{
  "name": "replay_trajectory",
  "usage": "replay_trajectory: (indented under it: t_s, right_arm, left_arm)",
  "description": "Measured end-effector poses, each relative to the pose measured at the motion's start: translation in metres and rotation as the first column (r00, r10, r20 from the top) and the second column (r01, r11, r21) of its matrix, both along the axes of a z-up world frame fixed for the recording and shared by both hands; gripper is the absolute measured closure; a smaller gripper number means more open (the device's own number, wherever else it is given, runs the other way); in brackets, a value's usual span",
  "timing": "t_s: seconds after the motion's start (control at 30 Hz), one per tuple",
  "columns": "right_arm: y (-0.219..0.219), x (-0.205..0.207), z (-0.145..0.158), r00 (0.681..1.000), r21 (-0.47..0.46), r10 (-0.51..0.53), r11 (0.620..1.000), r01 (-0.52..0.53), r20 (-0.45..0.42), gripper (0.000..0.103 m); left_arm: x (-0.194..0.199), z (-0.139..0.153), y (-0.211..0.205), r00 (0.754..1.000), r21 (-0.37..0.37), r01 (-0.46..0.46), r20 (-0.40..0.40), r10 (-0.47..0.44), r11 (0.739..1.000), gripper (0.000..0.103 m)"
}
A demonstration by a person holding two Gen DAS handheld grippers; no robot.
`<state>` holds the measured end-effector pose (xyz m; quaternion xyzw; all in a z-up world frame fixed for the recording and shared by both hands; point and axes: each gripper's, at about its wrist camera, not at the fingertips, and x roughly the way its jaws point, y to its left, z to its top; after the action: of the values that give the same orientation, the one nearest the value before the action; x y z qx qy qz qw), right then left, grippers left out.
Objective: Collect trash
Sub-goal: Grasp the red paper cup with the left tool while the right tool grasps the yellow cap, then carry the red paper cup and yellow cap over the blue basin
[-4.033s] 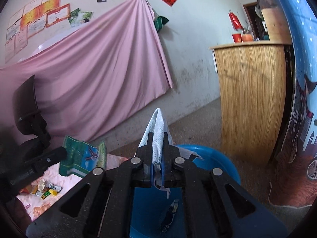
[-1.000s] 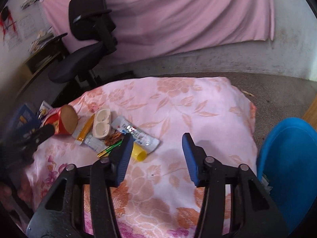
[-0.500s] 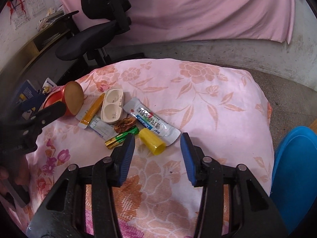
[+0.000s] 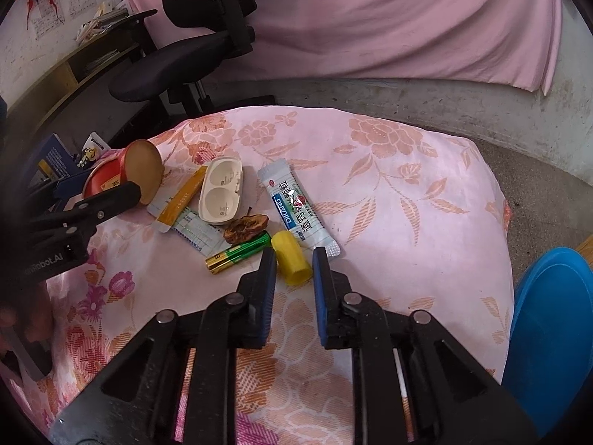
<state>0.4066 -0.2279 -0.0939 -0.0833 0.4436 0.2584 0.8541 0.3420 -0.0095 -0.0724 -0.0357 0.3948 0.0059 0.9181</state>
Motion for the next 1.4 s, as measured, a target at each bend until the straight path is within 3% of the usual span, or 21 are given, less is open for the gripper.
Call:
replay_trajectory:
  t_s: [0.17,0.3,0.5,0.73,0.97,1.1,1.4]
  right_arm:
    - [-0.001,-0.002,0.002,1.000,0.012,-0.002,1.000,0.002,0.010,0.057]
    - [-0.001,-0.011,0.009,0.999,0.012,-0.003,1.000,0.003,0.052,0.057]
    - [-0.005,-0.032,0.027,0.985,0.036,-0.009,0.999,0.003,0.172,0.057]
    - [-0.019,-0.058,0.054,0.939,0.131,-0.073,0.991,0.030,0.335,0.057]
    - [-0.041,-0.094,0.087,0.840,0.276,-0.159,0.961,0.012,0.519,0.057]
    - [-0.057,-0.115,0.106,0.751,0.337,-0.229,0.942,0.009,0.619,0.057]
    - [-0.103,-0.145,0.132,0.569,0.424,-0.393,0.902,0.084,0.722,0.057]
  left_arm:
    - [-0.016,0.008,0.004,0.999,-0.044,0.007,0.036,-0.005,0.999,0.036]
    - [-0.041,0.025,0.006,0.989,-0.084,0.014,0.149,-0.001,0.996,0.037]
    - [-0.069,0.045,-0.005,0.961,-0.049,0.013,0.276,0.001,0.999,0.037]
    - [-0.088,0.065,-0.028,0.922,0.001,0.028,0.386,-0.026,1.000,0.037]
    - [-0.101,0.099,-0.052,0.856,0.014,0.048,0.515,-0.048,0.999,0.037]
    - [-0.105,0.119,-0.066,0.806,0.035,0.067,0.588,-0.075,0.997,0.037]
    - [-0.109,0.147,-0.118,0.711,0.088,0.165,0.680,-0.180,0.982,0.037]
